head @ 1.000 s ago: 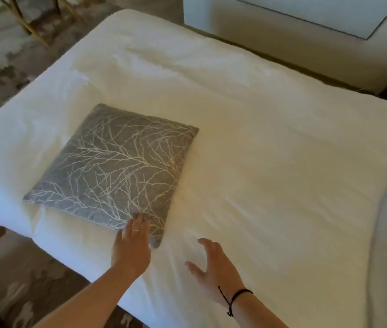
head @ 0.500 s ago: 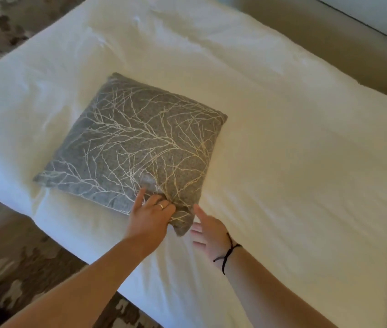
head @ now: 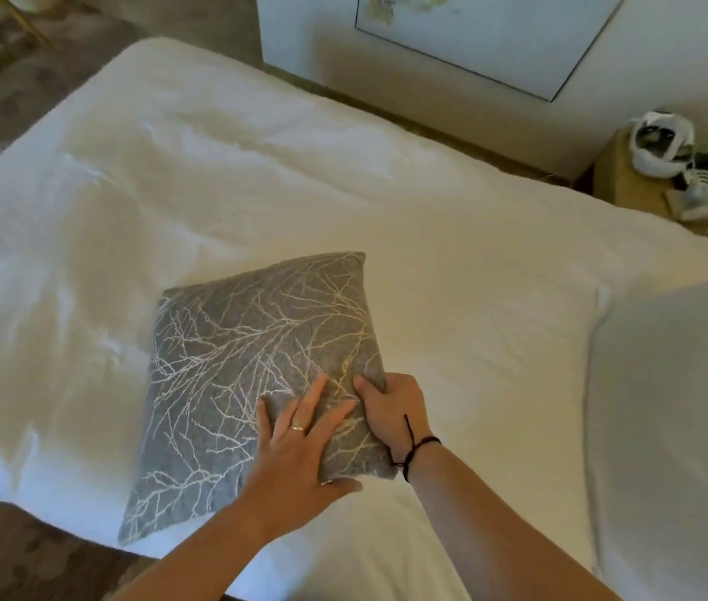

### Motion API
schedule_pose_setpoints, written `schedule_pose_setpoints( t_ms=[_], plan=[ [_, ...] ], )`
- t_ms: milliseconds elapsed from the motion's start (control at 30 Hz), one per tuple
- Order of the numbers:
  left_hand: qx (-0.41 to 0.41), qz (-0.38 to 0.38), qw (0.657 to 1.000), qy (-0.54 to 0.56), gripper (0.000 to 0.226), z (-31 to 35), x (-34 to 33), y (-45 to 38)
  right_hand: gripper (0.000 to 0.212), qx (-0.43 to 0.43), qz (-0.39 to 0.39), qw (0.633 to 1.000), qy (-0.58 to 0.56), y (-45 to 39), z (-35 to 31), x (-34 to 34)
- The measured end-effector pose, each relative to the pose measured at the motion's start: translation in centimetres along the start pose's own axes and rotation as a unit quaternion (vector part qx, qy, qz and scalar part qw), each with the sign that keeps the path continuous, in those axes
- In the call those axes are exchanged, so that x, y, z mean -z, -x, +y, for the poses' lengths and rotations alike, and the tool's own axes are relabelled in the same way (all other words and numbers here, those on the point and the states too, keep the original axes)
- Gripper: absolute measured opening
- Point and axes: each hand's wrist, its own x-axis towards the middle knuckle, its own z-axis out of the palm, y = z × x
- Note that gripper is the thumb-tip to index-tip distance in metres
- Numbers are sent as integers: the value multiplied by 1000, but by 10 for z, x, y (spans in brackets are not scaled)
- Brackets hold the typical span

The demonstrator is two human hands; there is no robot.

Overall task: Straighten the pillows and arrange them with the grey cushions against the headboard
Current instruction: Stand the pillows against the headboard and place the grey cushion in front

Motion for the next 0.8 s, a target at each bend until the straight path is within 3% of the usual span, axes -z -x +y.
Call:
schedule_pose_setpoints(
  t_ms=[100,233,367,500,567,667,800],
  plan=[
    [1,39,996,84,122,36,9,-18,48,113,62,989,75,31,-17,56],
    [-95,38,981,165,133,120,-1,-46,44,137,160,970,123,70,-11,152],
    [-162,-63,952,250,141,216,-25,-71,45,93,253,949,165,97,25,247],
    [-167,-322,881,304,140,295,-55,-88,42,-32,317,917,240,109,87,342],
    [-171,-387,857,296,135,324,-73,-89,43,-110,332,903,248,120,128,389],
    [-117,-381,860,317,121,352,-104,-88,43,-171,290,915,223,129,185,430],
    [-17,-341,874,345,117,379,-141,-94,39,-164,256,937,173,113,223,430]
  ],
)
